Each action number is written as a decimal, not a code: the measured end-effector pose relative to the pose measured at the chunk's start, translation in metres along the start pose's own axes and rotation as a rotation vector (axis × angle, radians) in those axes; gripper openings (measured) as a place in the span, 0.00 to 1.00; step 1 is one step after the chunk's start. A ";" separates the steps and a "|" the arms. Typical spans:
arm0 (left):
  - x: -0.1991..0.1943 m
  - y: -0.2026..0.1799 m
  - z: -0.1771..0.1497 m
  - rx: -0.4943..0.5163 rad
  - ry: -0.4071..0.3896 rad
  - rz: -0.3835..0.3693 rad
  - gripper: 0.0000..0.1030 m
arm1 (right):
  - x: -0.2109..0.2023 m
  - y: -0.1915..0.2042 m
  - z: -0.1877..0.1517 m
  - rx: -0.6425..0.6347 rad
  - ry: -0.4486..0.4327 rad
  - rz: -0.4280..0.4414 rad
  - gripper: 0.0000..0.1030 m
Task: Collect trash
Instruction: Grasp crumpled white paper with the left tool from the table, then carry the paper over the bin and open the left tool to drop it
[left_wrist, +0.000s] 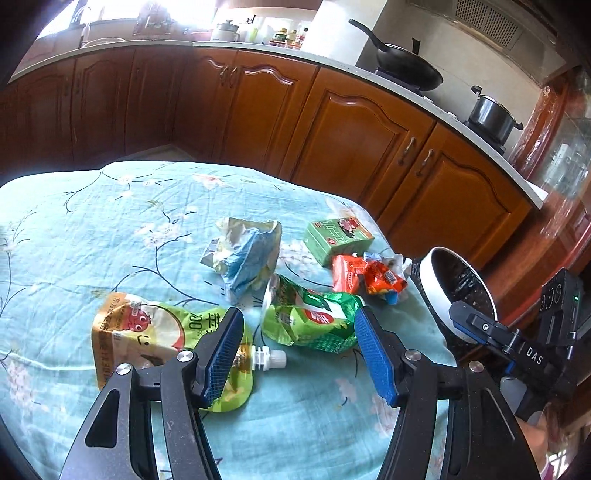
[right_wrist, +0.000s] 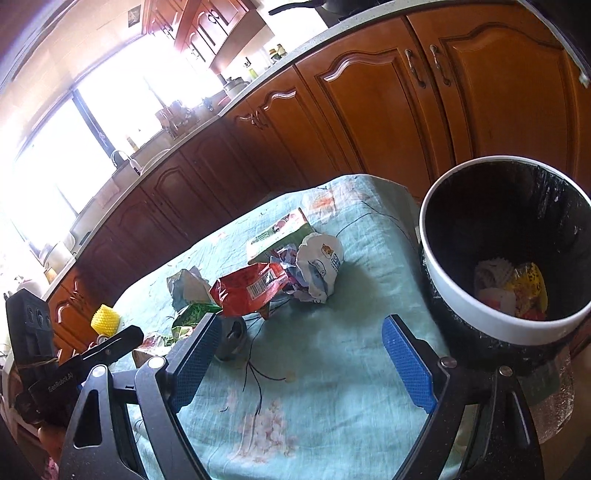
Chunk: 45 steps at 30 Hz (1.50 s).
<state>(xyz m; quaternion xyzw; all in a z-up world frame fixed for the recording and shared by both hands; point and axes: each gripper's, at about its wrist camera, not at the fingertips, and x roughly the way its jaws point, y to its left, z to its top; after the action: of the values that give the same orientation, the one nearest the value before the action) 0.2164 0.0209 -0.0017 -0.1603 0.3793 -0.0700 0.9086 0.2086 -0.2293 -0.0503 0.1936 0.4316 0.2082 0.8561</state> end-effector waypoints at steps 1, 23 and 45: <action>0.002 0.002 0.002 -0.003 0.002 0.007 0.60 | 0.002 0.001 0.002 -0.004 0.002 0.000 0.87; 0.100 0.029 0.057 -0.002 0.061 0.064 0.24 | 0.082 -0.019 0.037 0.022 0.113 -0.013 0.22; 0.027 -0.047 0.046 0.159 -0.104 -0.071 0.20 | -0.012 -0.040 0.033 0.029 -0.046 -0.046 0.19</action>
<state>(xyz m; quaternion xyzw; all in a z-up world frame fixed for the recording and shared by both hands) 0.2673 -0.0192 0.0272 -0.1045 0.3189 -0.1237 0.9338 0.2371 -0.2740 -0.0447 0.2007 0.4190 0.1779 0.8675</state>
